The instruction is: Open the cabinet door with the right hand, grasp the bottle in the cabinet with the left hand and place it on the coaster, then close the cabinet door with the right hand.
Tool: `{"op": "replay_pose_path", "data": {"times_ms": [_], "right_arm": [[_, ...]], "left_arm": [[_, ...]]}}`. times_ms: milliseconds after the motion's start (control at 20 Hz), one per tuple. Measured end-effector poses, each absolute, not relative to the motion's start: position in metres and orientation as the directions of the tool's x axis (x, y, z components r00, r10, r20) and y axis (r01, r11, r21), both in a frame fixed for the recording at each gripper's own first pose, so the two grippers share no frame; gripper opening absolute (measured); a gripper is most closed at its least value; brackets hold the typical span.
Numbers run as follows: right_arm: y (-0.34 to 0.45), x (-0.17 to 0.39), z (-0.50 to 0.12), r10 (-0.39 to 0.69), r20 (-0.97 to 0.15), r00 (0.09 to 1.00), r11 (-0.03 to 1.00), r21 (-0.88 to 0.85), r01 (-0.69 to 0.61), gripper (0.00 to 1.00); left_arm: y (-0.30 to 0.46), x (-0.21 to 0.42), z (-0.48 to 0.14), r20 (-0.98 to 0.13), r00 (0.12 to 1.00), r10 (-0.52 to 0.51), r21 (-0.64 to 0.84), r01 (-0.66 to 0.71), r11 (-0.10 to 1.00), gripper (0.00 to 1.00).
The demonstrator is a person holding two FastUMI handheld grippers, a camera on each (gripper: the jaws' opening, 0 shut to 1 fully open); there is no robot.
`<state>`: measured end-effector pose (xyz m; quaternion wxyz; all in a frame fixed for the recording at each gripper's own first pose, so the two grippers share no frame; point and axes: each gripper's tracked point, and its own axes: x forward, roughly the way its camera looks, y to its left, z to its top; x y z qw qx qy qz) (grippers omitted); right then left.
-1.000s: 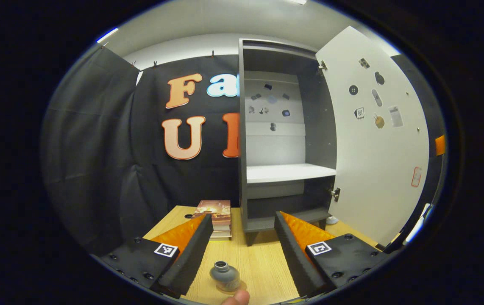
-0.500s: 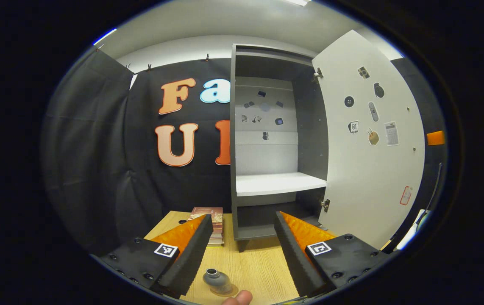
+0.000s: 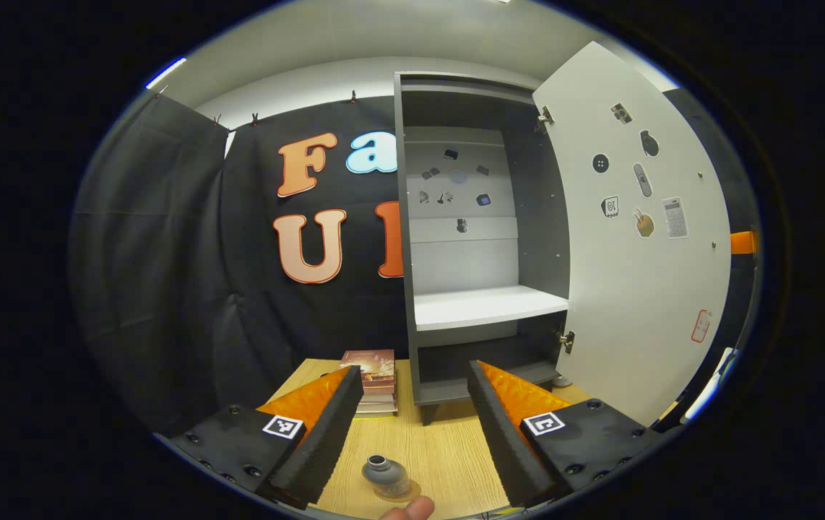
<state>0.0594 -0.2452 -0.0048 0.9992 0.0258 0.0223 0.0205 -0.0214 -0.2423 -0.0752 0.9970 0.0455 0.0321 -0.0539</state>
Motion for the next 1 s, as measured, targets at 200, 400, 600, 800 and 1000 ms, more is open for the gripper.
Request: {"op": "replay_pose_path", "data": {"times_ms": [200, 400, 600, 800, 1000], "right_arm": [[-0.231, 0.058, -0.007, 0.053, -0.04, 0.998, 0.997, 0.062, -0.051, 0.51], [-0.194, 0.058, -0.009, 0.117, -0.046, 0.992, 0.991, 0.073, -0.113, 0.51], [-0.147, 0.063, -0.011, 0.193, -0.046, 0.98, 0.979, 0.083, -0.188, 0.51], [-0.103, 0.073, -0.012, 0.249, -0.051, 0.967, 0.966, 0.087, -0.244, 0.51], [-0.054, 0.094, -0.01, 0.304, -0.051, 0.951, 0.951, 0.079, -0.3, 0.52]], "left_arm": [[-0.229, -0.019, -0.068, -0.057, 0.993, -0.099, 0.12, 0.106, 0.987, 0.95], [-0.215, -0.018, -0.065, -0.058, 0.994, -0.088, 0.108, 0.094, 0.99, 0.95], [-0.204, -0.012, -0.064, -0.057, 0.994, -0.09, 0.114, 0.097, 0.989, 0.96], [-0.179, -0.002, -0.065, -0.055, 0.996, -0.077, 0.105, 0.082, 0.991, 0.95], [-0.151, 0.01, -0.06, -0.042, 0.998, -0.054, 0.102, 0.058, 0.993, 0.95]]}}
